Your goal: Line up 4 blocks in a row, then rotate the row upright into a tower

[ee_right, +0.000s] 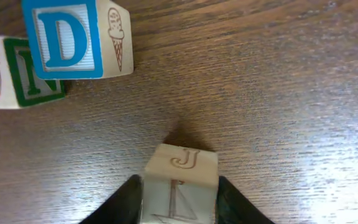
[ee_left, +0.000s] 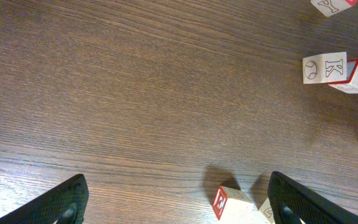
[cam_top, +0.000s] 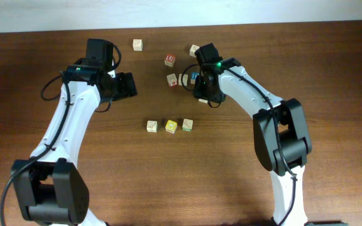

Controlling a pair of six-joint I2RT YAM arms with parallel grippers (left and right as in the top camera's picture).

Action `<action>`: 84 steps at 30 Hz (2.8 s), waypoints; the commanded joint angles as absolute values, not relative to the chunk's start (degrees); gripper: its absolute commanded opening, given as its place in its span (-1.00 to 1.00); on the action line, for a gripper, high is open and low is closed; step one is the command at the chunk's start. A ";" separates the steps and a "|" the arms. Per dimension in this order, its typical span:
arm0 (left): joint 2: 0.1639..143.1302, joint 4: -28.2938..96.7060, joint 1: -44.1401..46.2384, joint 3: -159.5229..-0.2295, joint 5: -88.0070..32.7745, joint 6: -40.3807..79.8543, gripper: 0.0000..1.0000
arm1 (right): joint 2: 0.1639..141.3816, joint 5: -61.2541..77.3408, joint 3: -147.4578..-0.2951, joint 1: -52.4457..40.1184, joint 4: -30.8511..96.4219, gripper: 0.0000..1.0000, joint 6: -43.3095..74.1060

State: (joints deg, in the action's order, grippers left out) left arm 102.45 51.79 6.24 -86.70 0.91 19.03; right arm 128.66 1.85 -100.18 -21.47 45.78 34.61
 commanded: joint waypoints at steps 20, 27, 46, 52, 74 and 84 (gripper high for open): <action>106.02 54.78 6.26 -87.26 0.89 18.33 0.86 | 127.98 16.03 -97.36 -28.25 60.40 -0.37 30.46; 106.52 54.76 6.26 -87.26 0.86 18.33 0.87 | 127.98 17.63 -97.38 -30.48 56.80 -0.37 30.46; 106.37 61.28 6.22 -102.04 0.93 16.71 0.71 | 123.39 15.18 -101.75 -31.09 59.20 0.07 27.16; 104.75 72.53 6.17 -118.80 1.32 14.70 0.50 | 110.80 4.69 -107.31 -31.00 64.03 0.06 24.84; 83.55 46.52 11.46 -68.88 7.68 24.32 -1.00 | 104.62 4.49 -86.70 -31.44 51.29 -0.92 25.98; 98.52 34.48 11.46 -61.01 -2.76 27.42 -1.00 | 110.15 12.25 -77.25 -28.16 39.64 -0.91 32.69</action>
State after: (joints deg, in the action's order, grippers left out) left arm 94.74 35.11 11.57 -61.65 3.14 26.72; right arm 108.99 8.82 -77.65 -30.30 39.18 31.53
